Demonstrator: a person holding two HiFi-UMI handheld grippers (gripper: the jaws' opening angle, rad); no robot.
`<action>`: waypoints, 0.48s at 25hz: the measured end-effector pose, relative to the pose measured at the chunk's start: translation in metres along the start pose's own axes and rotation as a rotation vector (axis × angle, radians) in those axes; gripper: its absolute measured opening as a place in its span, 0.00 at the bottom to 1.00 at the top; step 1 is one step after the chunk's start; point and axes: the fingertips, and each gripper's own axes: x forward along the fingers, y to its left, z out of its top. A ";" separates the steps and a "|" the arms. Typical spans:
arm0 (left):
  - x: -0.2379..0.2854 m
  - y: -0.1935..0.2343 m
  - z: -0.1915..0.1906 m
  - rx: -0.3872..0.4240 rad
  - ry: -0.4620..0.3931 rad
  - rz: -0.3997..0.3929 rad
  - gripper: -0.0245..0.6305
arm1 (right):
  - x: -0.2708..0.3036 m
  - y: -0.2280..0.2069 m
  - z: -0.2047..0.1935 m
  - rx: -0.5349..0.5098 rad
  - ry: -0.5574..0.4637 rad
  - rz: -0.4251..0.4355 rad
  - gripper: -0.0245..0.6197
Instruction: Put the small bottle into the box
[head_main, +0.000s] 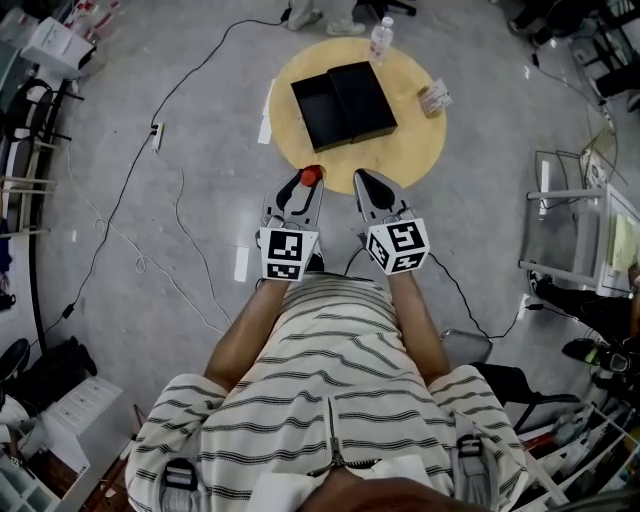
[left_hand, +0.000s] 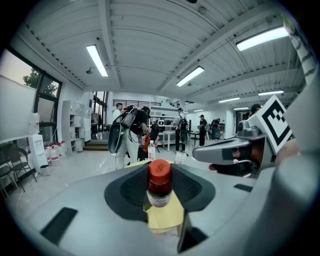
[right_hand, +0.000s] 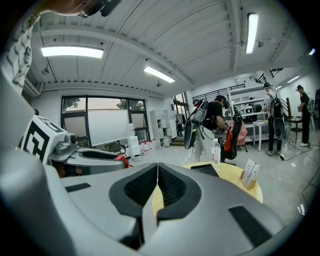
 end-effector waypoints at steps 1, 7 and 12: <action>0.003 0.005 0.002 -0.001 -0.001 -0.005 0.26 | 0.005 -0.001 0.002 0.002 0.000 -0.006 0.07; 0.027 0.028 0.005 0.005 0.007 -0.038 0.26 | 0.036 -0.010 0.010 0.003 0.008 -0.033 0.07; 0.043 0.039 0.008 0.006 0.012 -0.062 0.26 | 0.054 -0.016 0.014 0.007 0.015 -0.051 0.07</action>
